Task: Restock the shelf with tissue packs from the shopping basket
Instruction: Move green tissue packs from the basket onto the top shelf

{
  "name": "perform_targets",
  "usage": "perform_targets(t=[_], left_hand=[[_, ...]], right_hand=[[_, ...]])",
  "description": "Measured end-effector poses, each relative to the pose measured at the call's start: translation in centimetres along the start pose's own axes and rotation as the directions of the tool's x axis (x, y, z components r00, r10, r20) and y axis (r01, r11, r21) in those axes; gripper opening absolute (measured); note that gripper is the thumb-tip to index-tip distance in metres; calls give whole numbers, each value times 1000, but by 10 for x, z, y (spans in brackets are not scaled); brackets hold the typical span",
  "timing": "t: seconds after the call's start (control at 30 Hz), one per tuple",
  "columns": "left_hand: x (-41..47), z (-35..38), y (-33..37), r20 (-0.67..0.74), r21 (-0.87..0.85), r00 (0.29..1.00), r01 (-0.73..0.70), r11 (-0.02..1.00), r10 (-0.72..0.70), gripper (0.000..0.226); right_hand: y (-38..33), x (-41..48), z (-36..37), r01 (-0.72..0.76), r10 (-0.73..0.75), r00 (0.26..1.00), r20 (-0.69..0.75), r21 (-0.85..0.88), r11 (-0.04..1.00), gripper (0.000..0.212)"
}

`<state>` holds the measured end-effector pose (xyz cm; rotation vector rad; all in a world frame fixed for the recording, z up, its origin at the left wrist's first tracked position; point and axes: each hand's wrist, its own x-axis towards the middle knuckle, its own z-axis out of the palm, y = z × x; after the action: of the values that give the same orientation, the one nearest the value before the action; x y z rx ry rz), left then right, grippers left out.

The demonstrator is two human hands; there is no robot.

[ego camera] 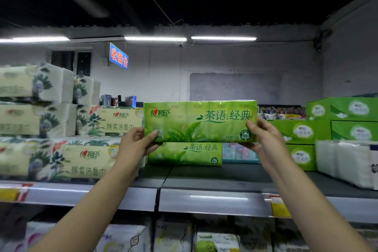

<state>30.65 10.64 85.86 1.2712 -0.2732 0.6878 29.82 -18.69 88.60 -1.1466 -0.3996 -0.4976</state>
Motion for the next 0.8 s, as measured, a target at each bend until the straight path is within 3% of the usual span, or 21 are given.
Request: perform_targets(t=[0.13, 0.27, 0.43, 0.7, 0.8], left_hand=[[21, -2, -14, -14, 64, 1000, 11, 998, -10, 19], [31, 4, -30, 18, 176, 998, 51, 983, -55, 15], [34, 21, -37, 66, 396, 997, 4, 918, -33, 52], [54, 2, -63, 59, 237, 974, 199, 951, -218, 49], [58, -3, -67, 57, 195, 974, 206, 959, -220, 59]], right_hand=[[13, 20, 4, -1, 1, 1000, -8, -11, 1000, 33], [40, 43, -3, -47, 48, 997, -64, 22, 999, 28], [75, 69, -10, -141, 143, 983, -111, 27, 990, 17], [88, 90, 7, -162, 163, 987, -8, -160, 974, 20], [95, 89, 9, -116, 147, 987, 58, -368, 923, 41]])
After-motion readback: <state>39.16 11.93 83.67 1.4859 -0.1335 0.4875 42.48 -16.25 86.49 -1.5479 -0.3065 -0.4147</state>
